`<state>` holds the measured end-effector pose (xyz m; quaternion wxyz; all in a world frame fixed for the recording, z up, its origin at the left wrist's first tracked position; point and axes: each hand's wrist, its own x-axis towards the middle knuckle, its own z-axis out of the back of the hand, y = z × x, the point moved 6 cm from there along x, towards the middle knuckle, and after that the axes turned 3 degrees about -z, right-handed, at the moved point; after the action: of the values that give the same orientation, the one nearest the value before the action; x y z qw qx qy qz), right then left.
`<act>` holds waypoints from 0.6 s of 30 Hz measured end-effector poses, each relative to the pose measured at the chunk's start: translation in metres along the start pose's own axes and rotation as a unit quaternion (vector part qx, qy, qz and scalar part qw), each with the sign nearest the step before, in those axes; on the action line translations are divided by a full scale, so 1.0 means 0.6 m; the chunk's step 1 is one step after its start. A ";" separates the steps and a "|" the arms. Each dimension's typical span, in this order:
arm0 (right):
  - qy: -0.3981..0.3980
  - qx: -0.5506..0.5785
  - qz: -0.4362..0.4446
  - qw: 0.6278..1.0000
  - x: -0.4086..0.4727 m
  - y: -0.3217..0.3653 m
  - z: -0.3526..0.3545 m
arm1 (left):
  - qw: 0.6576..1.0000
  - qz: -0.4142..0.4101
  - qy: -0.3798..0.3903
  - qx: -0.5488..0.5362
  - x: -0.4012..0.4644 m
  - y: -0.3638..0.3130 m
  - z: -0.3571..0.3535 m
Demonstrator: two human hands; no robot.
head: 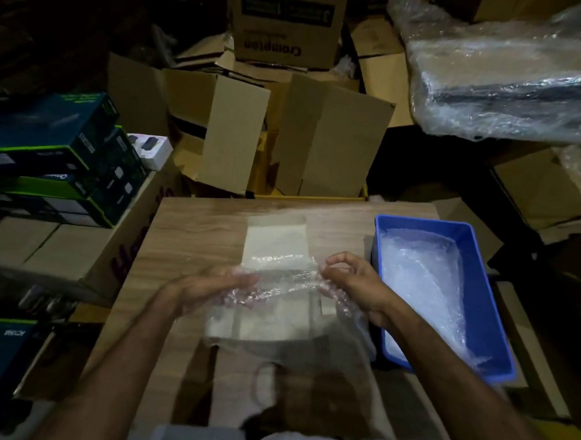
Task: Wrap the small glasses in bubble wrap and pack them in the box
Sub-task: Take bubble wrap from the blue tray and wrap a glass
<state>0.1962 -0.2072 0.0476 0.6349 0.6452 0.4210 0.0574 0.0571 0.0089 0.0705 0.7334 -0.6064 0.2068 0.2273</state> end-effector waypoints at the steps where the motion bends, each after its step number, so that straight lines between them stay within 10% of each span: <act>1: -0.009 0.058 -0.010 0.998 0.001 -0.006 0.005 | 0.998 0.009 0.054 -0.026 -0.006 0.031 -0.004; 3: -0.019 0.124 -0.022 0.992 0.001 -0.011 0.013 | 0.989 0.028 0.109 -0.100 -0.001 0.094 -0.029; 7: -0.041 0.122 -0.007 0.992 -0.009 -0.005 0.021 | 0.968 -0.011 -0.022 -0.250 0.017 0.095 -0.032; 12: -0.044 0.122 -0.006 0.991 -0.023 0.007 0.015 | 0.834 -0.146 -0.059 -0.529 0.019 0.091 -0.010; 18: -0.073 0.085 0.012 0.994 -0.021 -0.010 0.028 | 0.922 -0.097 -0.122 -0.354 0.049 0.099 -0.078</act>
<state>0.1958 -0.2290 0.0449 0.6059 0.7046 0.3690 -0.0180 0.0452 -0.0253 -0.0021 0.5087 -0.8114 -0.0379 0.2854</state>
